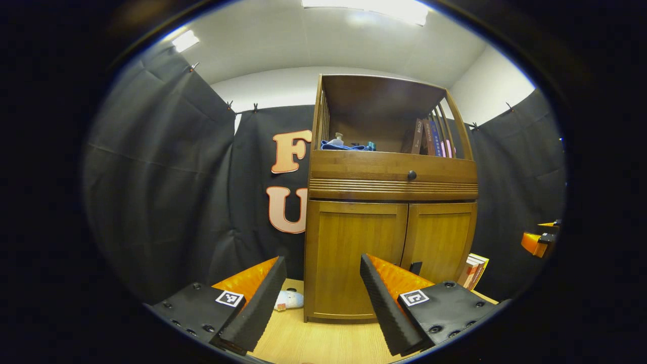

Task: Open the right door of the double-door shoe cabinet with the right hand, and open the left door with the left hand.

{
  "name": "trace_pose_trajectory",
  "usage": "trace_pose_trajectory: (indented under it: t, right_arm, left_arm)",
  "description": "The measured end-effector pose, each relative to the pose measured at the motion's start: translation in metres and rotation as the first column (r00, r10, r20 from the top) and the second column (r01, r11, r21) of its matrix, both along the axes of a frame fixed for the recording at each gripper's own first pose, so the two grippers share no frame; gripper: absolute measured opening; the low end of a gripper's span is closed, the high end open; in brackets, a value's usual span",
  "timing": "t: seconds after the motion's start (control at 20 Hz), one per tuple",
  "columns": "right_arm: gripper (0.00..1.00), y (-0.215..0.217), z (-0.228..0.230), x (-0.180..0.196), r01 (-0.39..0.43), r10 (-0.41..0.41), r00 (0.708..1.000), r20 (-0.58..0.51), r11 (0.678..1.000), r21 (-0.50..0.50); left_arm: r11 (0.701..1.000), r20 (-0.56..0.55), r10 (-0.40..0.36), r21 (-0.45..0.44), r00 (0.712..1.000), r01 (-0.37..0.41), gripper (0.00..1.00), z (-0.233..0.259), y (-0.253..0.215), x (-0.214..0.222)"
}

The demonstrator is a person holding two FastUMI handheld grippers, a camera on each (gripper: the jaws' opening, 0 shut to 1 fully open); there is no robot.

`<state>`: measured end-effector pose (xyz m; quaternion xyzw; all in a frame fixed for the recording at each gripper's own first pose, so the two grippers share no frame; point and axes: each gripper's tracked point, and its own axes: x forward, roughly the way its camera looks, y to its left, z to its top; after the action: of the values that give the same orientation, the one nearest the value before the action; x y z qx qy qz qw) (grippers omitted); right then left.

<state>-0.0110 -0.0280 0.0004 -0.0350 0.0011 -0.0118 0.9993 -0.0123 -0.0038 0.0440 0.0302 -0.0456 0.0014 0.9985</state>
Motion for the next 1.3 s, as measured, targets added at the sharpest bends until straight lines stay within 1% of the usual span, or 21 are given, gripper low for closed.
trace_pose_trajectory:
  t: [0.2,0.55,0.85,1.0,1.05,1.3]
  right_arm:
    - [0.94,-0.001,0.0,0.001,-0.007,0.007,1.0,0.0,1.0,-0.002]
    - [0.94,0.001,-0.001,0.001,-0.028,0.028,1.0,-0.015,1.0,-0.011]
    - [0.94,-0.008,0.0,-0.007,-0.018,0.018,1.0,-0.014,1.0,-0.007]
    - [0.94,-0.012,0.0,-0.007,-0.003,0.003,1.0,-0.015,1.0,-0.003]
    - [1.0,-0.011,-0.001,-0.006,-0.001,0.001,1.0,-0.015,1.0,-0.003]
    - [1.0,-0.006,-0.001,-0.006,-0.002,0.002,1.0,-0.004,1.0,0.001]
  left_arm:
    - [1.0,-0.005,-0.005,-0.001,1.0,0.005,0.94,0.001,-0.002,0.003]
    - [0.999,0.011,-0.045,-0.004,0.999,0.045,0.94,0.014,-0.022,0.007]
    - [0.998,0.031,-0.057,-0.028,0.998,0.058,0.94,0.025,-0.03,0.009]
    - [0.998,0.034,-0.057,-0.024,0.998,0.057,0.94,0.027,-0.028,0.009]
    - [0.998,0.035,-0.056,-0.02,0.998,0.057,0.94,0.028,-0.026,0.009]
    - [0.998,0.029,-0.046,-0.037,0.999,0.047,0.94,0.02,-0.017,0.009]
